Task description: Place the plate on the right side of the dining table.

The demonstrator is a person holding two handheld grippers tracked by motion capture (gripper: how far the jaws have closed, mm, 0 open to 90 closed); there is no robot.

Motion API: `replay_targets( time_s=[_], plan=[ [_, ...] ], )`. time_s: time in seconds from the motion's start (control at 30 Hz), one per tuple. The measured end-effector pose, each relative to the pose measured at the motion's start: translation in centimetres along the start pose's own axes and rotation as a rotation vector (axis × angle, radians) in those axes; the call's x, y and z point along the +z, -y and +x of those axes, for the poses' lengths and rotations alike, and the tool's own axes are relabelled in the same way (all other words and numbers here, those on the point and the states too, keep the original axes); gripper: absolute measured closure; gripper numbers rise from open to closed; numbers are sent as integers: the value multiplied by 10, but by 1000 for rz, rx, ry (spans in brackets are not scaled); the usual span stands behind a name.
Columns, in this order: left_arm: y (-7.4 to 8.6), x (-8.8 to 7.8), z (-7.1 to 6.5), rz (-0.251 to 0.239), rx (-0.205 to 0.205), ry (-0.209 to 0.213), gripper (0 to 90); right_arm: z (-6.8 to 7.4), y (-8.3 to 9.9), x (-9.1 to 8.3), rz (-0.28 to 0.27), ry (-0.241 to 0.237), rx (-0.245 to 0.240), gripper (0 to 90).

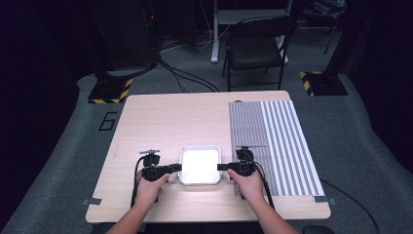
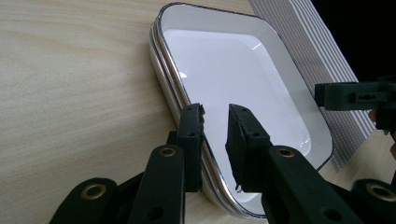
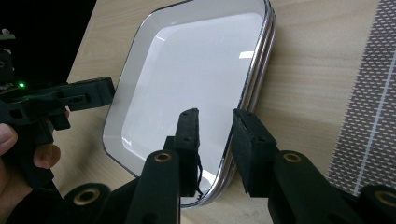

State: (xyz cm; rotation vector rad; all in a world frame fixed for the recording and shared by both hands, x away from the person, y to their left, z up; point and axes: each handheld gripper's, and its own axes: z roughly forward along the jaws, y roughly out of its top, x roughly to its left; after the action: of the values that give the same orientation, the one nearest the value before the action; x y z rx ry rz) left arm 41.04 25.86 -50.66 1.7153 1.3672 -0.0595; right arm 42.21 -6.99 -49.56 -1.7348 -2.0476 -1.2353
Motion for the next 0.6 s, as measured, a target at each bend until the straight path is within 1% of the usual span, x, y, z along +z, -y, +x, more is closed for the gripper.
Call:
replay_targets(
  time_s=[0.07, 0.1, 0.2, 0.3, 0.43, 0.5, 0.57, 0.6],
  plan=[
    [0, 0, 0, -4, 2, -6, 758, -1, 1, 2, 8, -2, 4, 718],
    [0, 0, 0, -4, 3, -11, 759, -3, 1, 2, 5, -11, 11, 718],
    [1, 1, -2, -11, 1, -25, 770, -5, 1, 2, 5, -35, 46, 721],
    [1, 1, -3, -9, -6, -30, 780, -7, 1, 1, 4, -48, 65, 727],
    [0, 0, -4, -8, -9, -33, 785, -7, 2, 1, -4, -42, 68, 732],
    [0, 0, -4, -8, -8, -33, 786, -7, 2, 1, -8, -46, 73, 735],
    [0, 0, -4, -7, -8, -34, 787, -7, 3, 0, -8, -57, 91, 738],
    [1, 1, -4, -11, -9, -36, 792, -7, 3, 0, -12, -60, 90, 738]
  ],
)
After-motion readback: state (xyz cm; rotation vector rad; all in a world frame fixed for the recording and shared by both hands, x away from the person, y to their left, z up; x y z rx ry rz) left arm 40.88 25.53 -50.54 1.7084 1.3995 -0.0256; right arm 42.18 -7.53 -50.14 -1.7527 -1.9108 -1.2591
